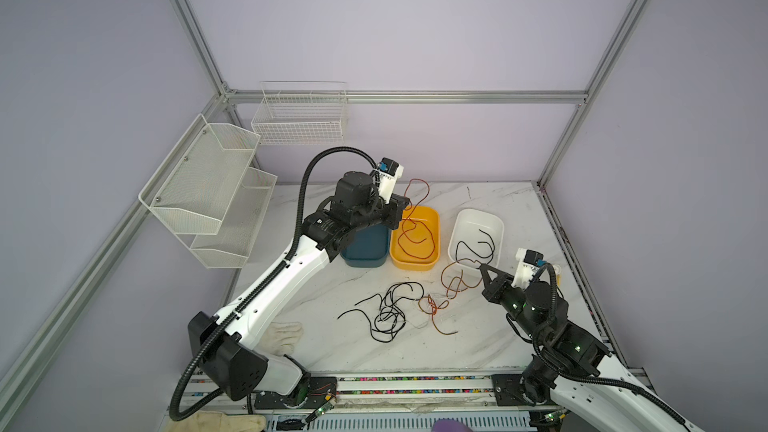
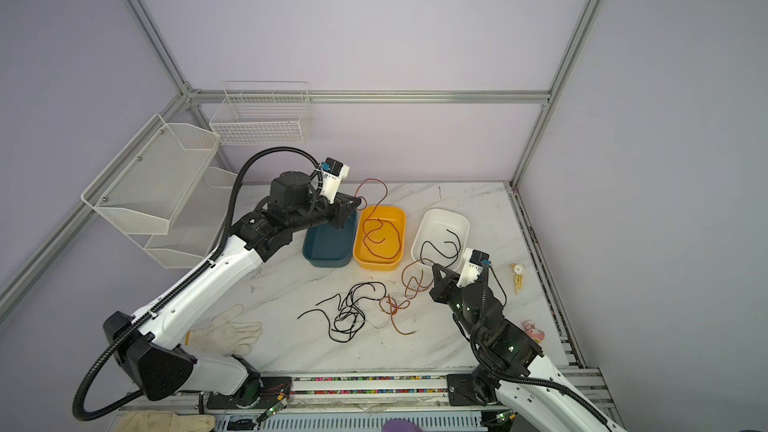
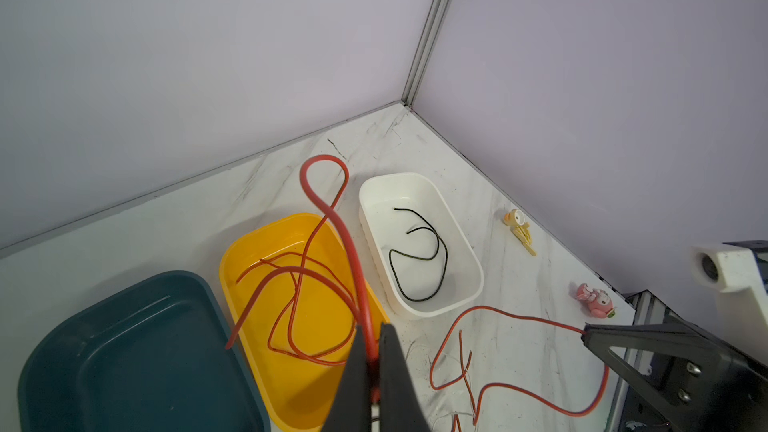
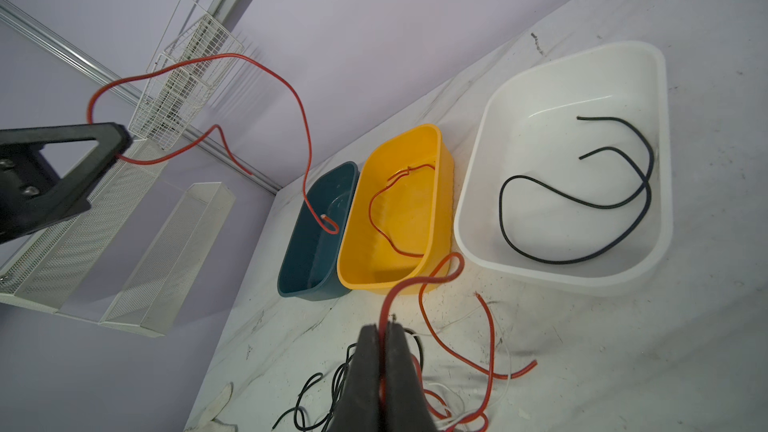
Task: Untangle the cables
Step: 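Carry the red wire over the yellow tub with the left gripper, then lower the red wire into the yellow tub and open the left gripper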
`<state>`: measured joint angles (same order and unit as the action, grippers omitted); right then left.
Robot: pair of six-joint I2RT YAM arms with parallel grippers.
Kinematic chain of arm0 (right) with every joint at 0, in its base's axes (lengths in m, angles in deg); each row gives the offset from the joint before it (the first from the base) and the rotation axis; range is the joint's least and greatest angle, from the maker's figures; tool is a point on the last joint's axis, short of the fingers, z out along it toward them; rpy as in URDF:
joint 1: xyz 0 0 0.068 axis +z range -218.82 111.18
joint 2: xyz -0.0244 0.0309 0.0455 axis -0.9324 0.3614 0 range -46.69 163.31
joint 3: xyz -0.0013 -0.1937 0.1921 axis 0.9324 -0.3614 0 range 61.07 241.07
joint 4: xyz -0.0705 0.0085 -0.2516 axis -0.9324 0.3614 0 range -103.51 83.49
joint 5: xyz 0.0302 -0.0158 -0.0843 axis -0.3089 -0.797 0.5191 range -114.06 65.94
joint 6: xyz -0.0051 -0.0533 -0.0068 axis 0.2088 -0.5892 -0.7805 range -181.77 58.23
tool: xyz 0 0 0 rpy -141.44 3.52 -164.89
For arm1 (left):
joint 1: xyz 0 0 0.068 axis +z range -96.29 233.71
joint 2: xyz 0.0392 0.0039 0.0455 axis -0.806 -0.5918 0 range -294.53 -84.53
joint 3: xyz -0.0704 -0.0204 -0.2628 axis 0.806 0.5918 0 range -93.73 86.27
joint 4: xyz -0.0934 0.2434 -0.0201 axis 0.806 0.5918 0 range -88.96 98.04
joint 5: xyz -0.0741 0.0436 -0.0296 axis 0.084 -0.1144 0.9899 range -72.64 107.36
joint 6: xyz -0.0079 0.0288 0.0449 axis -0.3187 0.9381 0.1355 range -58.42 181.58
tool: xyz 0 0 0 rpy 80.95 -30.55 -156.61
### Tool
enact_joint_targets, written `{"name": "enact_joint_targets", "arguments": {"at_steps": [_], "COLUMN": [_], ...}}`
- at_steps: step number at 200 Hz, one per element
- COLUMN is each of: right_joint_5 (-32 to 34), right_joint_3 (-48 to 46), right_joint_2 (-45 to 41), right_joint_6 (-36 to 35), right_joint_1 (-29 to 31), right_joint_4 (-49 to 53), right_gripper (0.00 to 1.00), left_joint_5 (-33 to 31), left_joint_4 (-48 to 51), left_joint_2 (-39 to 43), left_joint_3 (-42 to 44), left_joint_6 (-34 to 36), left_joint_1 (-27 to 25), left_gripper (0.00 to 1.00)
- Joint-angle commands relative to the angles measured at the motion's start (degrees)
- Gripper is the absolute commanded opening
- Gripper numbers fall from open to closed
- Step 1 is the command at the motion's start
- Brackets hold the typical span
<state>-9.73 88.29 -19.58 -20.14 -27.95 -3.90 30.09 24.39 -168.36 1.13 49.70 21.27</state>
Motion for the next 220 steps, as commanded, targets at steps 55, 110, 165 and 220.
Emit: {"name": "enact_joint_targets", "arguments": {"at_steps": [55, 110, 165, 220], "right_joint_5": [0.54, 0.97, 1.18, 0.61], "right_joint_3": [-1.3, -1.78, -2.02, -2.39], "right_joint_2": [-0.75, -0.75, -0.4, -0.22], "right_joint_6": [-1.0, -1.32, -1.79, -1.52], "right_joint_1": [-0.18, -0.18, -0.17, -0.2], "right_joint_4": [-1.26, -1.62, -1.93, -2.47], "right_gripper": [0.0, 0.0, 0.0, 0.0], "left_joint_5": [7.56, 9.53, 5.16, 3.4], "left_joint_4": [-12.93, -14.21, -12.55, -10.75], "left_joint_2": [-9.88, -16.58, -19.14, -21.57], "left_joint_3": [2.03, 3.59, 6.09, 7.32], "left_joint_6": [-6.31, -8.52, -9.51, -11.56], "left_joint_1": [1.65, 1.67, 1.65, 1.6], "left_gripper": [0.0, 0.0, 0.0, 0.0]}}
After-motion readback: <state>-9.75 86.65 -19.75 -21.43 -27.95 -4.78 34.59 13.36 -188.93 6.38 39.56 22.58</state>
